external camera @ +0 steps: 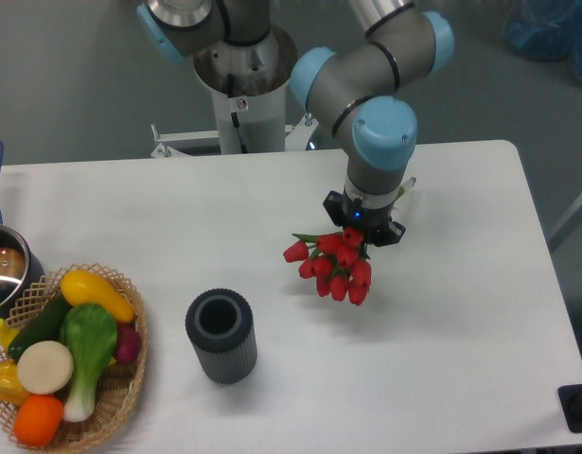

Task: Place the flowers on the table
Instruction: 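Lower the held tulip bouquet onto the table surface, then open the gripper to release the tulip stems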

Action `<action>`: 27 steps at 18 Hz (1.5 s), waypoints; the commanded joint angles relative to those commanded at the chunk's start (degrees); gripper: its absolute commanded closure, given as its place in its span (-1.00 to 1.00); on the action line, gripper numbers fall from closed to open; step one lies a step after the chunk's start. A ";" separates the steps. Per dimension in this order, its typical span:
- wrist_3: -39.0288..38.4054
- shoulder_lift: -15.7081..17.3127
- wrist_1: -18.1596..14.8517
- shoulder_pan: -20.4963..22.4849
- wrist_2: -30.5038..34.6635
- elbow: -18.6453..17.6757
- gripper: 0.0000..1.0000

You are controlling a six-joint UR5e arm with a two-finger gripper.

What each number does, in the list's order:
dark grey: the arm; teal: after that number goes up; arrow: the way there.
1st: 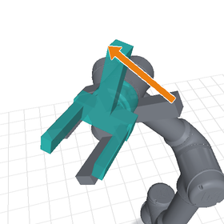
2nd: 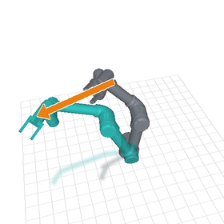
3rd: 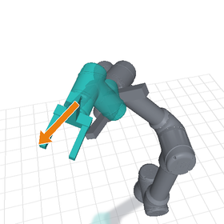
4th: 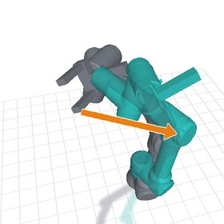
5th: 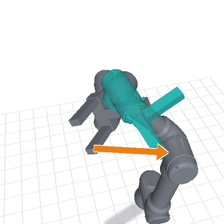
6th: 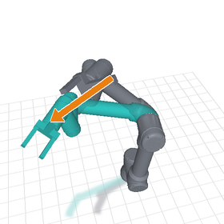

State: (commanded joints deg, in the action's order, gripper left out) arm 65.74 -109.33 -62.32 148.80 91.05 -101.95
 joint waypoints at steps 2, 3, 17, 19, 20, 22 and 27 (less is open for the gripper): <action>0.00 -0.53 1.31 -0.09 -0.09 0.00 0.39; -0.09 -0.88 1.93 -0.09 -0.09 -0.09 0.32; -0.44 -1.68 2.02 2.02 -0.18 1.93 -1.00; -0.53 -0.02 2.55 2.46 -0.79 2.90 -1.00; -0.53 1.39 2.64 2.81 -1.49 3.60 -1.00; -0.61 4.28 2.72 2.55 -4.99 4.39 -1.00; -0.44 14.04 2.73 2.37 -9.57 4.05 -1.00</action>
State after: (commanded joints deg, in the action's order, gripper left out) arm 65.30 -95.29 -59.59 151.17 81.48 -97.91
